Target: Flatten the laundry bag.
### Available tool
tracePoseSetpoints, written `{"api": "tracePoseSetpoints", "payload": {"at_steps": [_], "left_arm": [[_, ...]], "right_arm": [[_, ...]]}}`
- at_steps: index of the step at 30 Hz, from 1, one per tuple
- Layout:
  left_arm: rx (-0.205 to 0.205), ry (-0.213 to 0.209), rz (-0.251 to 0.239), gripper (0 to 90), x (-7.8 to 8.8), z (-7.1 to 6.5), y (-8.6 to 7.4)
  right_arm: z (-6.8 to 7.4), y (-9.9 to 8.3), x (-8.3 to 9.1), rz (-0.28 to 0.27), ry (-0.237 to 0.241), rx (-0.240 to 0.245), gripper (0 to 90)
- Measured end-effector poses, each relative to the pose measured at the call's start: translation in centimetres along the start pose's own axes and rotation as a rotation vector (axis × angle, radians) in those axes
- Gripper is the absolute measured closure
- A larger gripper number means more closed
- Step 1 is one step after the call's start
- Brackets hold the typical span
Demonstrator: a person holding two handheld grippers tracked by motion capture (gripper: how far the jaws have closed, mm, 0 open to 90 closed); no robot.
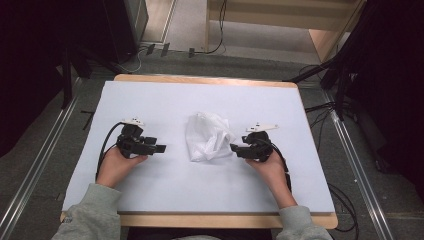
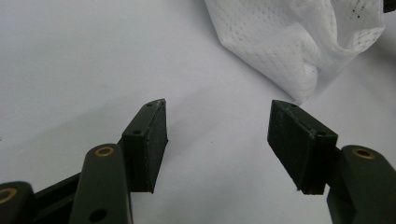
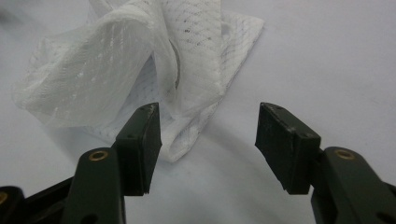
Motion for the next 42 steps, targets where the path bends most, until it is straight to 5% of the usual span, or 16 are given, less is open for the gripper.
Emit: {"api": "tracePoseSetpoints", "payload": {"at_steps": [11,13,15,19,28,42], "left_arm": [[-0.007,0.004,0.002,38.7,0.1,0.0,0.0],[-0.006,0.007,0.001,38.7,0.2,0.1,0.0],[-0.003,0.013,0.000,38.8,0.2,0.2,-0.1],[0.001,0.017,-0.003,38.8,0.5,0.4,-0.2],[0.023,0.032,-0.021,39.1,1.3,0.8,-0.4],[0.057,0.068,-0.027,39.3,2.4,1.6,-1.6]], "right_arm": [[0.5,0.4,-1.9,0.017,0.005,0.014,47.1],[0.5,0.6,-2.2,0.009,0.018,0.014,54.1],[0.6,1.1,-2.3,-0.003,0.018,0.024,71.3],[1.2,1.8,-2.2,-0.022,0.033,0.030,82.4],[4.6,3.4,-2.0,-0.060,0.104,0.081,83.2],[8.8,4.4,-3.6,-0.041,0.203,0.148,83.2]]}}
Point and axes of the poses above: each handheld gripper's, and its own axes: x roughly backward along the jaws, y roughly out of its top, z roughly to its left, the point moved 8 cm from there along -x, roughly forward along the jaws, and after that the axes turned 8 degrees about y, right-handed, at the moved point
